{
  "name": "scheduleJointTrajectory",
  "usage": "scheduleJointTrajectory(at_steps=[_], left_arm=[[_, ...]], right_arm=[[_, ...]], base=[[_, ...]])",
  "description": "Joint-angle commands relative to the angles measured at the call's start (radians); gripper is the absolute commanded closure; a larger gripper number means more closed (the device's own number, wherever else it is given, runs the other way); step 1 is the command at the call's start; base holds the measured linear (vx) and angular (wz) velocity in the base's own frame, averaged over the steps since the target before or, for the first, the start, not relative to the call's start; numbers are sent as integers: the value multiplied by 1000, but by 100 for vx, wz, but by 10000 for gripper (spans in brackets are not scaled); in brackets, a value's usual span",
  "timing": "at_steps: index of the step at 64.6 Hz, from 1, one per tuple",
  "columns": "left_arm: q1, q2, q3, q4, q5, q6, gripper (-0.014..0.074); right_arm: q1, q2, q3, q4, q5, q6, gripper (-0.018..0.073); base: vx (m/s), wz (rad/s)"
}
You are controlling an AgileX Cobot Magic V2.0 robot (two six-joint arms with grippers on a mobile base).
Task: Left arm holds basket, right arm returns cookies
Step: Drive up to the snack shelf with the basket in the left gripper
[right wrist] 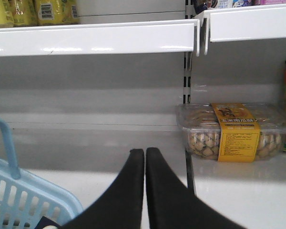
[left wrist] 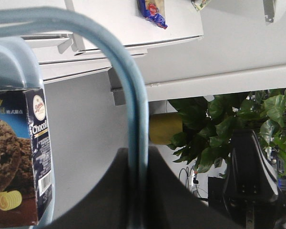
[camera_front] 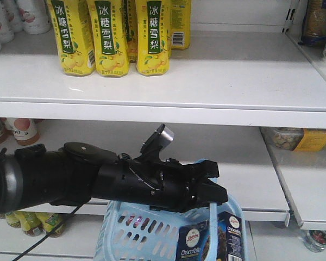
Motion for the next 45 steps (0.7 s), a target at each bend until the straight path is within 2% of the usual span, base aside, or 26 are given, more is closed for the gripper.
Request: scheduleJointTrajectory(at_steps=[1,45], left_arm=[[-6,-58,-30,-81,22,24,603],[-6,-58,-30,-81,22,24,603]], right_arm=[[1,-12,3,-9,-75,-1,567],[1,-12,3,-9,-75,-1,567]], base=[[7,0],[3,0]])
